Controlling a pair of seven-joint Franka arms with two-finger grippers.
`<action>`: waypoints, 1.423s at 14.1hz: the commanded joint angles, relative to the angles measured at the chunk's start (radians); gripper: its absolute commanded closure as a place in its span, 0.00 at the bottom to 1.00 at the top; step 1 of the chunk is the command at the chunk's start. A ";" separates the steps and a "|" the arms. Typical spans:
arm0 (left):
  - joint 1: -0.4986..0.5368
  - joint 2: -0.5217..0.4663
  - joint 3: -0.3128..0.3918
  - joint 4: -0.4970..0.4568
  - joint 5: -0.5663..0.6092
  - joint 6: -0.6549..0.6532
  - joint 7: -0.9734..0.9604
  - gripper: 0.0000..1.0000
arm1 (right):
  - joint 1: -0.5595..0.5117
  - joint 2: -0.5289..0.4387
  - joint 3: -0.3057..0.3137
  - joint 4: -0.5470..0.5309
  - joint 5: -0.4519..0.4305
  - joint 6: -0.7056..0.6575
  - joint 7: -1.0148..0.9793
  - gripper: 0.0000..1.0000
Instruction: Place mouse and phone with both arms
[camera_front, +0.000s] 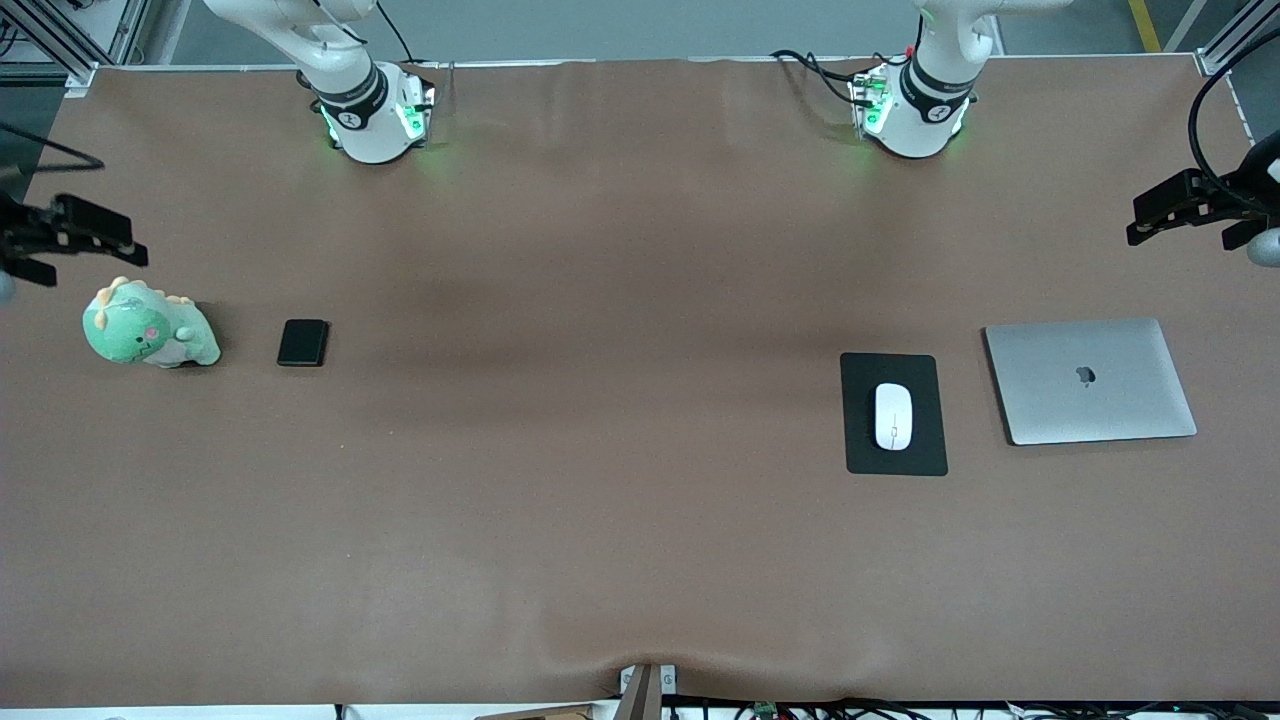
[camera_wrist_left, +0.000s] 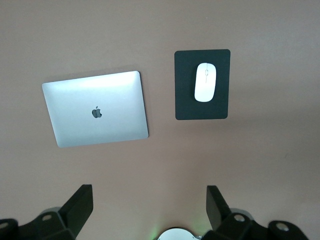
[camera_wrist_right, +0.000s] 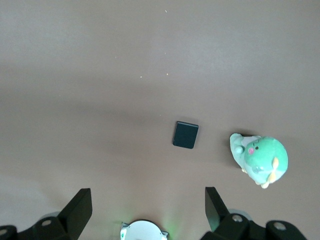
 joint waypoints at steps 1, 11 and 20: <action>0.006 -0.008 -0.007 0.005 -0.003 -0.005 0.011 0.00 | -0.009 -0.164 0.000 -0.200 -0.001 0.068 -0.003 0.00; 0.006 -0.006 -0.008 0.002 -0.008 -0.005 0.003 0.00 | 0.009 -0.266 -0.046 -0.328 -0.012 0.167 0.008 0.00; 0.006 -0.003 -0.010 0.004 -0.005 -0.005 0.003 0.00 | 0.011 -0.263 -0.040 -0.327 -0.064 0.121 -0.010 0.00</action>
